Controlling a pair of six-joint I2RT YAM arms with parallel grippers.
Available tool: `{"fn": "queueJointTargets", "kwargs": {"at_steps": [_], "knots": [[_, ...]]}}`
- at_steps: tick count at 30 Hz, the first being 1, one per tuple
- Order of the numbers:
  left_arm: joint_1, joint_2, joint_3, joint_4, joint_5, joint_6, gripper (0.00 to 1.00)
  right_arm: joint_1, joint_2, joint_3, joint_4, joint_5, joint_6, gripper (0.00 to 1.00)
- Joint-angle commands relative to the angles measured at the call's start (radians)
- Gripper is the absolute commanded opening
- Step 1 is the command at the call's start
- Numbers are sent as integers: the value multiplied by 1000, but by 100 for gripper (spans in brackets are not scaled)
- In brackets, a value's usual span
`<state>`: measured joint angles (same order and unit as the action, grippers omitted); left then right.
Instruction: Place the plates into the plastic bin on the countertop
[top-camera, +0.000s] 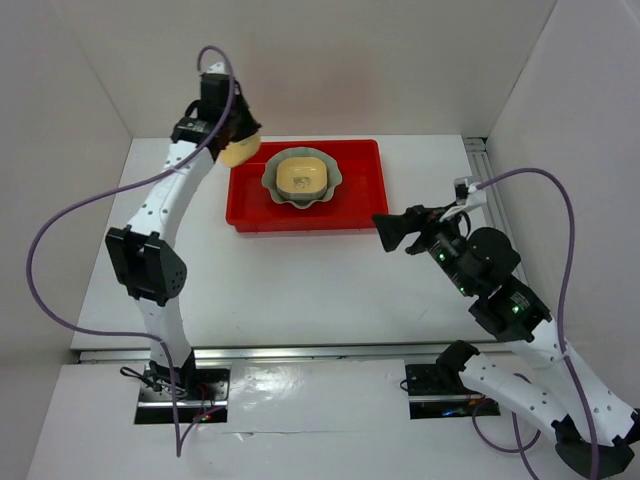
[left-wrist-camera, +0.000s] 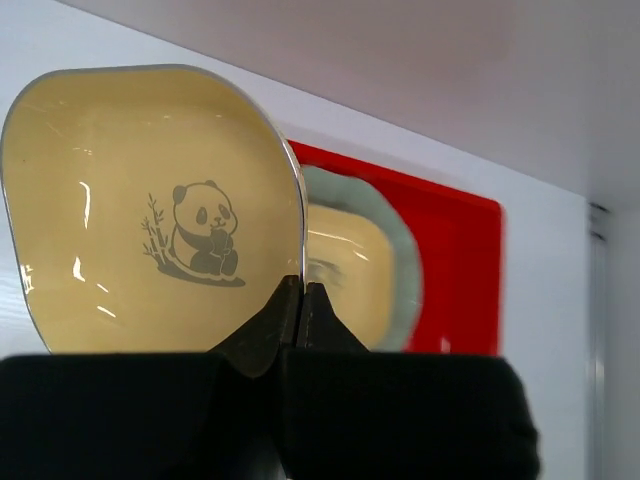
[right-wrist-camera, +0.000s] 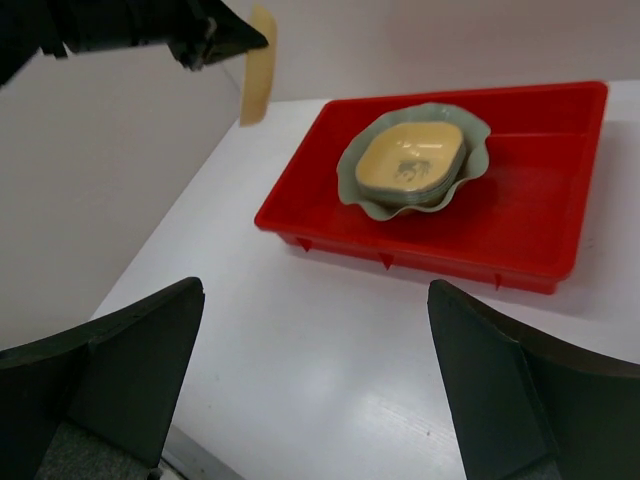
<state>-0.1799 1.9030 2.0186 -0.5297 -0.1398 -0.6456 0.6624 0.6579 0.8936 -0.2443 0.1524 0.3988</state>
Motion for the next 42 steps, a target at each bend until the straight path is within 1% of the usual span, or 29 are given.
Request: {"fn": "queueJointTargets", "kwargs": {"at_steps": [1, 3, 4, 5, 6, 7, 9, 12, 16, 25, 36, 37, 39, 40, 41, 42], "knots": [[-122, 69, 86, -33, 49, -92, 0, -4, -6, 106, -75, 125, -28, 100], [-167, 143, 136, 5, 94, -92, 0, -4, -15, 128, -85, 125, -28, 100], [-188, 166, 153, 5, 94, -92, 0, -4, -15, 128, -95, 125, -28, 100], [-226, 186, 172, 17, 94, -92, 0, -4, -24, 128, -105, 125, -28, 100], [-243, 206, 202, 26, 94, -83, 0, -4, -24, 128, -105, 125, -28, 100], [-257, 234, 212, 27, 63, -83, 0, -4, -24, 128, -116, 125, -28, 100], [-280, 243, 212, 39, 49, -83, 0, -4, -44, 128, -128, 125, -28, 100], [-280, 269, 212, 63, 49, -83, 0, -4, -53, 110, -138, 125, -28, 100], [-290, 291, 212, 89, 59, -42, 0, -4, -63, 90, -127, 125, -28, 100], [-279, 346, 310, 112, 59, 41, 0, -4, -23, 48, -76, 107, -18, 100], [-250, 409, 290, 112, 82, 50, 0, -4, 6, 39, -56, 107, -28, 100], [-250, 409, 281, 112, 82, 50, 2, -4, 15, 39, -46, 98, -28, 100], [-250, 419, 281, 112, 82, 61, 12, -4, 16, 28, -46, 98, -28, 100], [-239, 419, 272, 112, 82, 61, 19, -4, 16, 28, -46, 98, -28, 100], [-239, 419, 272, 112, 82, 70, 28, -4, 16, 28, -46, 98, -28, 100], [-239, 419, 263, 103, 82, 70, 45, -4, 16, 28, -36, 98, -28, 100]]}}
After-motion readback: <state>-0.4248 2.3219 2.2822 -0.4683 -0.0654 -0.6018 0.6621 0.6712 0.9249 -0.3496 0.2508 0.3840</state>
